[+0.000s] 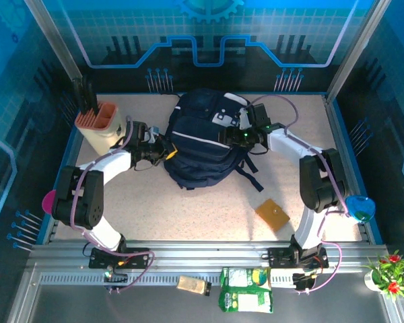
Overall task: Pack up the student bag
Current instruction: Unzip the student bag at the top-center of the table.
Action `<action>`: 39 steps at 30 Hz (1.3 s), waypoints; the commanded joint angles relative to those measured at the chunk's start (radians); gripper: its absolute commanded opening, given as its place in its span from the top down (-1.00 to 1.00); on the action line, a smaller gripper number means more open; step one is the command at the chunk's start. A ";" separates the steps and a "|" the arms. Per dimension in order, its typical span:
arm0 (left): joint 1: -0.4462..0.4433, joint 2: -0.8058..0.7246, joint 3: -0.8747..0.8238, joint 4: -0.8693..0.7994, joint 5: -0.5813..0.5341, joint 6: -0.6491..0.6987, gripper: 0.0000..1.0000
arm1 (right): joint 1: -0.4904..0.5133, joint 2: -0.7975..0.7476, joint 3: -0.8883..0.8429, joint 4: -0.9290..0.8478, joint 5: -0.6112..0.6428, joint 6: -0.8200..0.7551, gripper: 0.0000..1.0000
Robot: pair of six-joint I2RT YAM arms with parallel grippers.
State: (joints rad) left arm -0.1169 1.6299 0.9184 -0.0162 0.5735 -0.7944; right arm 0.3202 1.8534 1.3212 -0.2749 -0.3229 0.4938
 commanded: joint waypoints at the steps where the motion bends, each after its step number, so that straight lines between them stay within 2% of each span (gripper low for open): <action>1: -0.002 -0.029 -0.013 0.057 0.045 -0.027 1.00 | 0.015 0.050 0.056 -0.025 -0.148 -0.017 -0.53; 13: -0.007 -0.031 0.001 0.083 0.022 -0.058 1.00 | 0.023 -0.120 -0.152 -0.075 -0.376 -0.187 -0.53; 20: -0.006 -0.035 0.023 0.064 0.016 -0.049 1.00 | 0.025 -0.164 -0.172 -0.138 -0.305 -0.353 -0.40; 24: -0.006 -0.033 0.032 0.061 0.018 -0.047 1.00 | 0.025 -0.153 -0.180 -0.146 -0.280 -0.442 -0.43; 32: -0.006 -0.028 0.042 0.067 0.018 -0.053 1.00 | 0.045 -0.107 -0.145 -0.179 -0.199 -0.491 -0.46; 39: -0.007 -0.012 0.061 0.072 0.016 -0.059 1.00 | 0.046 -0.181 -0.236 -0.147 -0.200 -0.509 -0.45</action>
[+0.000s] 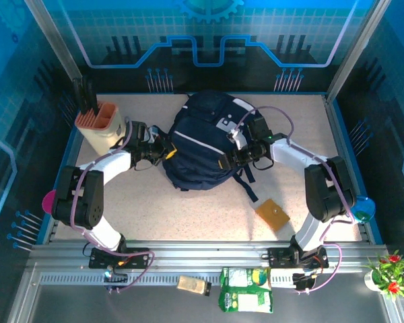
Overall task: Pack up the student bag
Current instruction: Unzip the student bag at the top-center of the table.
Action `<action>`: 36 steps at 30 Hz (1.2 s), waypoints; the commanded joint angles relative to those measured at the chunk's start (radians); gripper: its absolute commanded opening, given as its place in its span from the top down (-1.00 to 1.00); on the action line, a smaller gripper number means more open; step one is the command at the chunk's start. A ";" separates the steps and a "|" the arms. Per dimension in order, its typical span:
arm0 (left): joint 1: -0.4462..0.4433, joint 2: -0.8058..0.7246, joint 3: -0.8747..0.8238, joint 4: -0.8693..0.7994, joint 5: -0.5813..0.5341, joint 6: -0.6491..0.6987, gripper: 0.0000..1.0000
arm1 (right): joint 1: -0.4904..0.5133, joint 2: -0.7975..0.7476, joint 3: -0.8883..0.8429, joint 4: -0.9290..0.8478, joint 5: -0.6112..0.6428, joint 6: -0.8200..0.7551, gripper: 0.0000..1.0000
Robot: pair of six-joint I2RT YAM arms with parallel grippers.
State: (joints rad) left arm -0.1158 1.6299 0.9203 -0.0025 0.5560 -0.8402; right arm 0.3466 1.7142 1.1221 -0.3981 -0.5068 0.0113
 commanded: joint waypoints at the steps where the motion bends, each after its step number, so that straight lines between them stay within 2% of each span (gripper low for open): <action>1: -0.008 -0.008 0.061 0.059 0.035 -0.013 1.00 | 0.020 -0.051 -0.048 -0.014 -0.001 -0.021 -0.46; 5: -0.008 -0.004 0.068 0.063 0.036 -0.015 1.00 | 0.023 -0.064 -0.067 0.009 0.053 -0.010 -0.37; 12: -0.008 -0.008 0.067 0.058 0.037 -0.015 1.00 | 0.031 -0.073 -0.066 0.054 0.172 0.018 0.13; 24: -0.016 -0.005 0.058 0.088 0.038 -0.050 1.00 | 0.067 -0.066 -0.067 0.041 0.258 0.009 0.78; 31: -0.063 0.010 0.026 0.183 -0.018 -0.155 1.00 | 0.186 -0.157 -0.122 0.024 0.409 0.013 0.85; 36: -0.102 0.027 0.007 0.245 -0.091 -0.226 1.00 | 0.280 -0.159 -0.104 0.031 0.424 0.041 0.85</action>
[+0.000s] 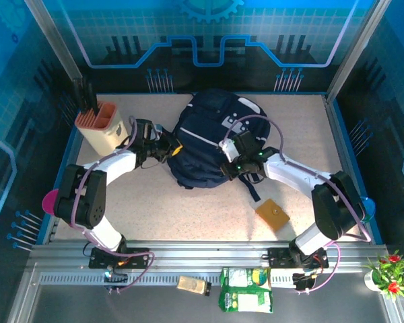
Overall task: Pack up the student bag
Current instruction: Unzip the student bag at the top-center of the table.
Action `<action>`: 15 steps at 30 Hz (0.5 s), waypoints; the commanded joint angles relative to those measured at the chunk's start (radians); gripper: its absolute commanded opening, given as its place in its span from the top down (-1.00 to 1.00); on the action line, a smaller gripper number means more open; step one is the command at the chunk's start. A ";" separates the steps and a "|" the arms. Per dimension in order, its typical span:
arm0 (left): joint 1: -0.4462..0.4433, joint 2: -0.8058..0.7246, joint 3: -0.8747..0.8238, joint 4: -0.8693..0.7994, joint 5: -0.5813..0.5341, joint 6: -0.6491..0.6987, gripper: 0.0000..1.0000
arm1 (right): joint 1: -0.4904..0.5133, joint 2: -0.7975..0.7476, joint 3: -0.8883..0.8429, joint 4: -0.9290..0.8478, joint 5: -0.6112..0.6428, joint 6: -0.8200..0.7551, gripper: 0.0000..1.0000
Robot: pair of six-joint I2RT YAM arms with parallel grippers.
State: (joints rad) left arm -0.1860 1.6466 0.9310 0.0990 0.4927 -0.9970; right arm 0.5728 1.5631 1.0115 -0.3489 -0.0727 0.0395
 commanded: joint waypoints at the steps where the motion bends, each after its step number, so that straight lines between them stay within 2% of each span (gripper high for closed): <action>1: -0.038 0.012 -0.006 0.149 -0.039 -0.077 1.00 | 0.069 0.003 0.021 -0.016 -0.007 0.025 0.85; 3: -0.043 0.015 -0.010 0.155 -0.057 -0.087 1.00 | 0.083 0.024 0.042 -0.003 -0.007 0.059 0.81; 6: -0.041 -0.002 -0.021 0.122 -0.081 -0.066 0.73 | 0.079 0.024 0.058 0.003 0.027 0.135 0.70; 12: -0.047 -0.094 -0.045 -0.074 -0.177 0.081 0.30 | 0.015 -0.135 -0.036 0.036 0.027 0.290 0.09; 15: -0.076 -0.141 -0.051 -0.162 -0.240 0.143 0.14 | -0.055 -0.218 -0.091 0.073 -0.022 0.401 -0.07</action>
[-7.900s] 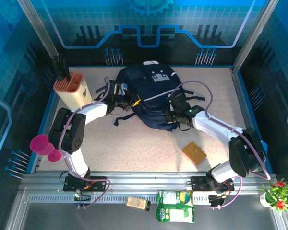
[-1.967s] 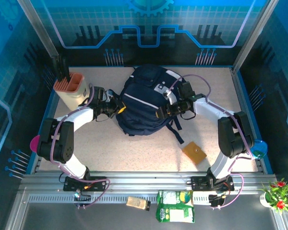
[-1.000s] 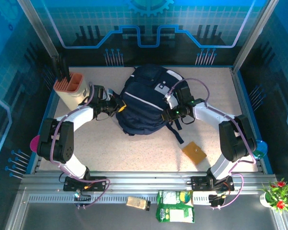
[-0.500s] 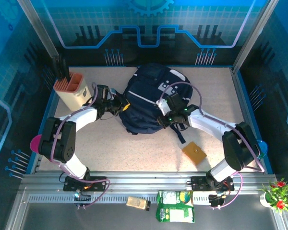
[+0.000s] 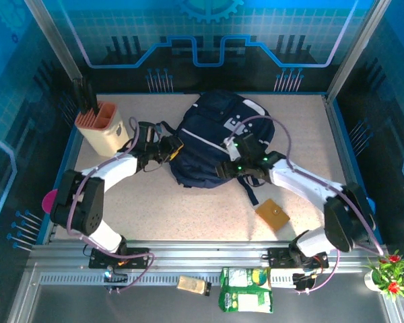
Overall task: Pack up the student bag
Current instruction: Unzip the student bag at the top-center of the table.
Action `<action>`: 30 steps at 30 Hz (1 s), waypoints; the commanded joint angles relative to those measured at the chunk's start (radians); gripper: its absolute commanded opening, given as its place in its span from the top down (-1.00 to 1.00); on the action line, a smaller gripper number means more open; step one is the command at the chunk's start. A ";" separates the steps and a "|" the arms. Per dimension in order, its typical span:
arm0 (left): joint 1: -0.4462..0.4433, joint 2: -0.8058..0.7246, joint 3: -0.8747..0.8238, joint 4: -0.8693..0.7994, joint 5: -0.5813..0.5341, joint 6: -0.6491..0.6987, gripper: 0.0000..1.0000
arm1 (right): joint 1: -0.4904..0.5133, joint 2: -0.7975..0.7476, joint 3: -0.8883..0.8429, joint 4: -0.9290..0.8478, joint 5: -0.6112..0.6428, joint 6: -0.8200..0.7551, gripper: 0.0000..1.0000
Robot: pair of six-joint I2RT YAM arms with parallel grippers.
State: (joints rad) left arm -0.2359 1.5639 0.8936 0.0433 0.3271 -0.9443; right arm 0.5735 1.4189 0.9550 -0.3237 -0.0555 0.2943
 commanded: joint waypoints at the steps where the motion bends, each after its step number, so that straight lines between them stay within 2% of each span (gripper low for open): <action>1: -0.045 -0.071 -0.009 -0.136 -0.106 0.111 0.10 | -0.084 -0.089 -0.046 0.055 -0.058 0.186 -0.08; 5: -0.150 -0.098 0.029 -0.244 -0.241 0.173 0.02 | -0.179 -0.082 -0.053 0.061 -0.111 0.350 -0.13; 8: -0.261 -0.082 0.089 -0.319 -0.355 0.209 0.00 | -0.239 -0.029 -0.047 0.096 -0.194 0.458 -0.11; 13: -0.457 -0.004 0.222 -0.412 -0.522 0.263 -0.01 | -0.265 0.084 -0.008 0.165 -0.283 0.557 0.00; 16: -0.541 0.062 0.299 -0.454 -0.581 0.290 -0.01 | -0.264 0.130 0.019 0.178 -0.292 0.575 0.09; 21: -0.619 0.160 0.392 -0.507 -0.635 0.325 0.02 | -0.270 0.187 0.042 0.183 -0.290 0.587 0.25; 25: -0.642 0.204 0.432 -0.519 -0.649 0.340 0.07 | -0.277 0.221 0.046 0.206 -0.310 0.601 0.40; 30: -0.654 0.268 0.486 -0.546 -0.667 0.352 0.18 | -0.278 0.235 0.050 0.221 -0.324 0.609 0.49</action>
State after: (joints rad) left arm -0.8791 1.8000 1.3315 -0.4561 -0.2966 -0.6231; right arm 0.3065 1.6367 0.9771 -0.1390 -0.3538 0.8913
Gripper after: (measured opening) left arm 0.417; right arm 0.258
